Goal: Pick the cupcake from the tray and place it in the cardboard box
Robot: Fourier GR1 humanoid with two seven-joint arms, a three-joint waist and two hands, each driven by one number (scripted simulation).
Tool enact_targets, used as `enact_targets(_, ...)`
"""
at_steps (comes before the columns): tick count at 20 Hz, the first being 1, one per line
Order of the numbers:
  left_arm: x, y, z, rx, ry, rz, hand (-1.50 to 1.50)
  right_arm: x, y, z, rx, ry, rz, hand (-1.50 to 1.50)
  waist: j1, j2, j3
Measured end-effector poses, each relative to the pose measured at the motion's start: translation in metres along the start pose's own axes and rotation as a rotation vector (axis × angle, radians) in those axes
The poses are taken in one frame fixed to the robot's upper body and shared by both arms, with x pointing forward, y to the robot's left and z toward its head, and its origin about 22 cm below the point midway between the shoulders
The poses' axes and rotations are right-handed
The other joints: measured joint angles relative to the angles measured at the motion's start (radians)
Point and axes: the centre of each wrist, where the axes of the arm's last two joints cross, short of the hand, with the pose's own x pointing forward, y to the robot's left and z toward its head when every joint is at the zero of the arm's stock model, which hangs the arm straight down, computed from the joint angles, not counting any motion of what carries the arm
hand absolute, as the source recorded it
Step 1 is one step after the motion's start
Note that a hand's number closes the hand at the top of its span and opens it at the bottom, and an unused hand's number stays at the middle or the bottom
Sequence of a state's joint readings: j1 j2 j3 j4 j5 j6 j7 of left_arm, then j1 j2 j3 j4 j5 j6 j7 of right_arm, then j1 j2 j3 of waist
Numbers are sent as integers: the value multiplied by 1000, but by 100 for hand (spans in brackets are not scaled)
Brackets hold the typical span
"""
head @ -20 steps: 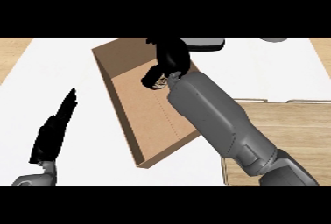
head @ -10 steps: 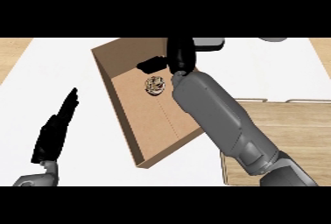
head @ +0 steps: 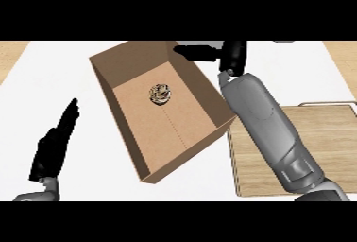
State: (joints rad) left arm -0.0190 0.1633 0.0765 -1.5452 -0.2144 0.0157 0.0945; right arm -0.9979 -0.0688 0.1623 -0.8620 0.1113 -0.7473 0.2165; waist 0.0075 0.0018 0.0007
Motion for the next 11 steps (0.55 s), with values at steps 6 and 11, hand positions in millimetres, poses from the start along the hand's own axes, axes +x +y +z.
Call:
enact_targets(6, -2, 7, 7, 22, 5, -2, 0, -29, -86, -16, -108, 17, -50, -150, -19, -6, 0)
enact_targets(11, -5, 8, 10, 23, 13, 0, 0, -51, -166, -13, -111, -1, -63, -150, -22, -6, 0)
